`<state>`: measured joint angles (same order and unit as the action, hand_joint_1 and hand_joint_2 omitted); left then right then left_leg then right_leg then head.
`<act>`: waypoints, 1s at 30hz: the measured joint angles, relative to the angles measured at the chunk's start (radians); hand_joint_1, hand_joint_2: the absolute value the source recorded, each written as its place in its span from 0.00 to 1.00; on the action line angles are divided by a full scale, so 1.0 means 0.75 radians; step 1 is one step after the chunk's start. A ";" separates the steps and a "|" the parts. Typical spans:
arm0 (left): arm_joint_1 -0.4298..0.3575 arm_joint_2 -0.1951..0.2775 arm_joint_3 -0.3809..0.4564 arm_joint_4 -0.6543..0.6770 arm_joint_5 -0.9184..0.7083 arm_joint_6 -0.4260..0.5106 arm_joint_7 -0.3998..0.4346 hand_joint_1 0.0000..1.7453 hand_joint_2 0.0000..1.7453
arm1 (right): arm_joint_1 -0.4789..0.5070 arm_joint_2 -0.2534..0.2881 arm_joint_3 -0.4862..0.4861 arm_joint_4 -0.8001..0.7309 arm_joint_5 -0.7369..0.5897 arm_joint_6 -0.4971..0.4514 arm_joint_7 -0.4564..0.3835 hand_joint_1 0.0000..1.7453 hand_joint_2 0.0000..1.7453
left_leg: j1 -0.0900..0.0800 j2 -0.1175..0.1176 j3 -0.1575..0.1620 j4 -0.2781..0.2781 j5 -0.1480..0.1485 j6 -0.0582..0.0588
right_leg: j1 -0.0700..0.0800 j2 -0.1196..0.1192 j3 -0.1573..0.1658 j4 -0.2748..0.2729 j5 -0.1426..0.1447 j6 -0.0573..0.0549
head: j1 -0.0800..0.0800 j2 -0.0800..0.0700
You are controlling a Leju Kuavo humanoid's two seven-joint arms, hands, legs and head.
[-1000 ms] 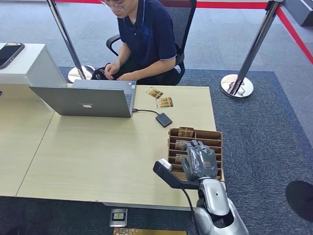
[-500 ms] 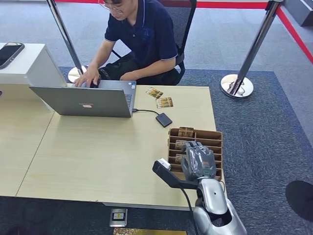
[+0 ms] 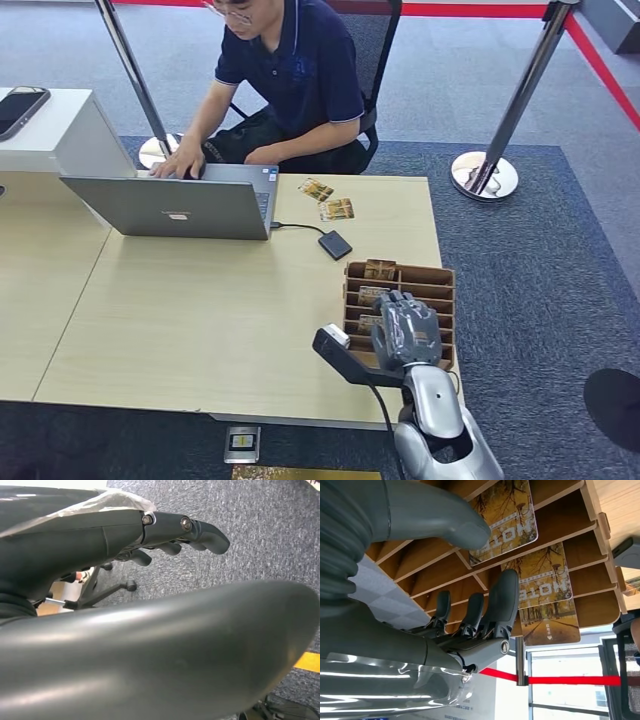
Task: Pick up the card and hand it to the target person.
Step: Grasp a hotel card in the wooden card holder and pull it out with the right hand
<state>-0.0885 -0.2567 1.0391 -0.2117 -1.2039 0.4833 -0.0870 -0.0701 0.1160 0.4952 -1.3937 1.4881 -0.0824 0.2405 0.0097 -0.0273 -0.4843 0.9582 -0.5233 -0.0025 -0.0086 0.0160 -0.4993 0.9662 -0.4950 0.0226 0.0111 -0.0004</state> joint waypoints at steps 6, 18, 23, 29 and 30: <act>0.000 0.000 0.000 0.000 0.001 0.000 0.000 0.00 0.00 | 0.000 -0.001 0.000 -0.006 -0.001 0.000 -0.004 0.88 1.00 | 0.000 0.000 0.000 0.000 0.000 0.000 | 0.000 0.000 0.000 0.000 0.000 0.000 | 0.000 0.000; 0.000 0.000 0.000 0.000 0.002 0.001 0.000 0.00 0.00 | -0.001 -0.003 0.000 -0.014 -0.001 0.000 -0.007 0.88 1.00 | 0.000 0.000 0.000 0.000 0.000 0.000 | 0.000 0.000 0.000 0.000 0.000 0.000 | 0.001 0.000; 0.000 0.000 0.000 0.000 0.002 0.001 0.000 0.00 0.00 | -0.001 -0.004 0.000 -0.017 -0.001 0.001 -0.008 0.88 1.00 | 0.000 0.000 0.000 0.000 0.000 0.000 | 0.000 0.000 0.000 0.000 0.000 0.000 | 0.001 0.000; 0.000 0.000 0.000 0.000 0.002 0.001 0.000 0.00 0.00 | -0.002 -0.005 0.000 -0.021 -0.002 0.001 -0.010 0.88 1.00 | 0.000 0.000 0.000 0.000 0.000 0.000 | 0.000 0.000 0.000 0.000 0.000 0.000 | 0.001 0.000; 0.000 0.000 0.000 0.000 0.002 0.001 0.000 0.00 0.00 | -0.002 -0.006 0.000 -0.023 -0.002 0.001 -0.010 0.88 1.00 | 0.000 0.000 0.000 0.000 0.000 0.000 | 0.000 0.000 0.000 0.000 0.000 0.000 | 0.001 0.000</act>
<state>-0.0882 -0.2567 1.0391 -0.2117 -1.2024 0.4842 -0.0870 -0.0715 0.1115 0.4952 -1.4109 1.4870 -0.0820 0.2327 0.0097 -0.0273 -0.4843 0.9582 -0.5232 -0.0025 -0.0086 0.0160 -0.4993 0.9662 -0.4950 0.0226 0.0114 -0.0004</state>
